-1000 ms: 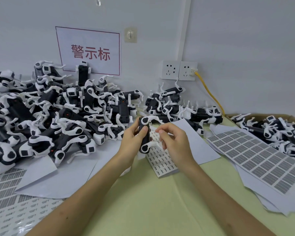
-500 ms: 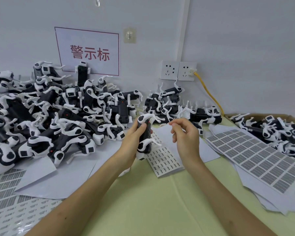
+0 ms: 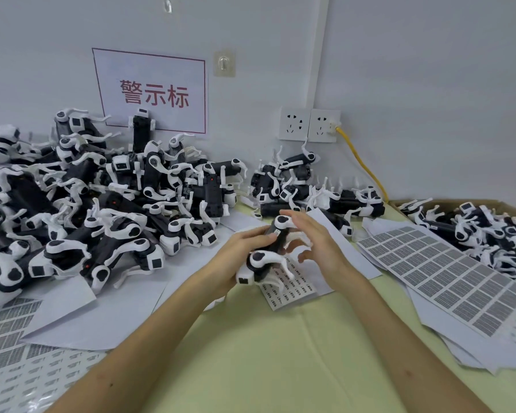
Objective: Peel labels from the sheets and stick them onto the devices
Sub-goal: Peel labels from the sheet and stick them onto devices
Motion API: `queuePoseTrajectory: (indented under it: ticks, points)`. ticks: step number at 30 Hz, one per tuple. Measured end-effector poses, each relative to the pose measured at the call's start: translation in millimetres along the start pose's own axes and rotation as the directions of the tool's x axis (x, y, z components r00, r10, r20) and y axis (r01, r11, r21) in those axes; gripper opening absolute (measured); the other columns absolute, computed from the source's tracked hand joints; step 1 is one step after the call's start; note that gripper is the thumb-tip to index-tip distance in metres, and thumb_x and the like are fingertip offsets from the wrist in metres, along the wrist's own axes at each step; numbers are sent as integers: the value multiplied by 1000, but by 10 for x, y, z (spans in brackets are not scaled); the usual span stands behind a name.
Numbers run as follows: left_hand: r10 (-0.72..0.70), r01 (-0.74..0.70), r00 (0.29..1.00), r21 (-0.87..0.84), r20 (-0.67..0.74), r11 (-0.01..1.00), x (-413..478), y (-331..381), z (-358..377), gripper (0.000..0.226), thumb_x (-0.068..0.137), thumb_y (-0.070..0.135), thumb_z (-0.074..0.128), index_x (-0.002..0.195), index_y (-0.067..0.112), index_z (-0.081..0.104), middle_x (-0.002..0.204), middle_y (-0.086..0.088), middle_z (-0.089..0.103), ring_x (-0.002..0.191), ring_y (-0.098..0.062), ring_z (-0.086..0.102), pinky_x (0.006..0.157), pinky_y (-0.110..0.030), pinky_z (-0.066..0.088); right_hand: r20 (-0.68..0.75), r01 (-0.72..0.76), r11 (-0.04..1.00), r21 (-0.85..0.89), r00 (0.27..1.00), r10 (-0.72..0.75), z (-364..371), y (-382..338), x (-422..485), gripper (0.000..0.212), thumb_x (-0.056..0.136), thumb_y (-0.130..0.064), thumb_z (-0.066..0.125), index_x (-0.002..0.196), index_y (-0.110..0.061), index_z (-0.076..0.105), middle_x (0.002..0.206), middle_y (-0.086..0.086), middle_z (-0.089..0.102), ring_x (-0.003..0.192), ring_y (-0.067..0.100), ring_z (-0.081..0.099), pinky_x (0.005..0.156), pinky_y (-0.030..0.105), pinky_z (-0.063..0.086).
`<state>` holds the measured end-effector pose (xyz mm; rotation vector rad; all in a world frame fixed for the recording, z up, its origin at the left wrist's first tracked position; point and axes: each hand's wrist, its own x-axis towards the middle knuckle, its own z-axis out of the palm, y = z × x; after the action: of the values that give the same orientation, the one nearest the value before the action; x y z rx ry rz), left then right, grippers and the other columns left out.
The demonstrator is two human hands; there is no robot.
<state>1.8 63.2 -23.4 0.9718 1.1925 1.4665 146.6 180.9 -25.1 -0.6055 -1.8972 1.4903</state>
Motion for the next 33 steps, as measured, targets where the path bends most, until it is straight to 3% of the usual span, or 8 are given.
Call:
queuePoseTrajectory:
  ticks: [5,8,13,16,18,21,25,33]
  points:
    - [53,22,961,265,-272,964,61,5,-182,27,105,36,57,110,17,76,101,-12,79,89,-22,76,84,-34,58,159,-55,998,21,986,51,5,-9,1,35,89,-44,63,116,-25,74,98,2,71,69,18,56,59,26,43]
    - [365,-142,852,506,-375,851,87,-24,-249,17,103,22,58,98,17,73,92,-5,76,70,-17,72,65,-30,54,219,-74,996,-57,972,85,-32,11,-7,46,87,-43,65,114,-5,67,95,9,63,69,26,50,54,29,41]
    - [739,145,580,936,-343,320,126,-55,-451,35,91,18,69,125,22,68,133,-2,58,121,-27,52,98,-46,43,251,-122,983,-141,956,154,-159,-64,-40,49,75,-54,68,95,-10,64,89,4,57,70,24,48,62,33,34]
    - [685,365,605,906,-407,216,105,0,-638,47,89,24,68,135,23,61,142,-6,55,134,-31,42,107,-50,28,95,-46,976,211,995,26,-355,-165,-56,25,70,-48,70,77,-24,76,73,0,64,49,17,46,51,26,43]
    - [581,454,652,865,-486,213,100,11,-725,47,90,24,67,136,20,58,140,-7,57,135,-32,43,110,-52,27,-77,91,746,660,996,-53,-525,-193,-77,24,79,-44,67,81,-23,77,82,1,71,55,14,59,59,27,51]
    - [535,494,669,847,-516,198,108,0,-759,40,91,16,64,131,19,63,136,-7,59,133,-32,44,110,-53,28,-163,175,270,947,984,-68,-735,-145,-75,52,93,-59,55,118,-13,62,127,17,66,119,35,67,96,43,51]
    - [554,430,649,852,-522,299,142,25,-809,37,91,4,61,123,18,73,131,-8,63,130,-34,46,109,-56,28,-224,163,430,888,970,94,-657,-85,-16,64,98,-62,44,134,-11,57,129,17,66,110,33,71,89,39,50]
    - [787,103,537,949,-304,297,135,-8,-770,20,100,6,65,112,12,80,101,-7,58,93,-31,56,80,-46,46,-317,34,663,748,896,311,-373,-56,31,38,101,-43,47,108,-11,66,87,5,67,66,19,55,62,28,39]
